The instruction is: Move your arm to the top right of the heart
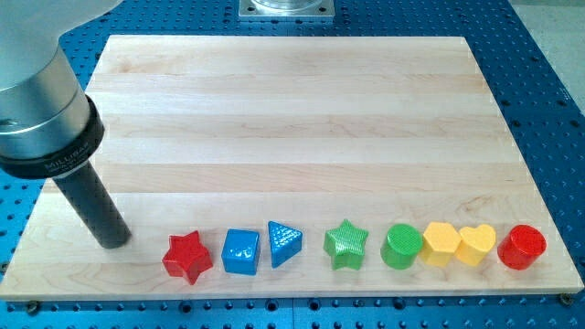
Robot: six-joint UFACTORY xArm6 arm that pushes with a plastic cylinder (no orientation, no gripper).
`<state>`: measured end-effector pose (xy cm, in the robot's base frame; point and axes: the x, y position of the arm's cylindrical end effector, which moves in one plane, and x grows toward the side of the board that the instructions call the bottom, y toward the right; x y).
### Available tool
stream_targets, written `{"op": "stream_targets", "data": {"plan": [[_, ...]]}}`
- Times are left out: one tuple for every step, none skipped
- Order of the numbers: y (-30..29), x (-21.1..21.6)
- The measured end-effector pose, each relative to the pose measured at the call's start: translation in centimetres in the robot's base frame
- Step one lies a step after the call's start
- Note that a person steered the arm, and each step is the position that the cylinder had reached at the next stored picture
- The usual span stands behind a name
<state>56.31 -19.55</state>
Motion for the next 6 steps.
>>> {"op": "stream_targets", "data": {"plan": [[0.0,0.1],[0.2,-0.1],[0.8,-4.5],[8.2,-8.6],[18.6,-11.8],[28.5,-13.3]]}}
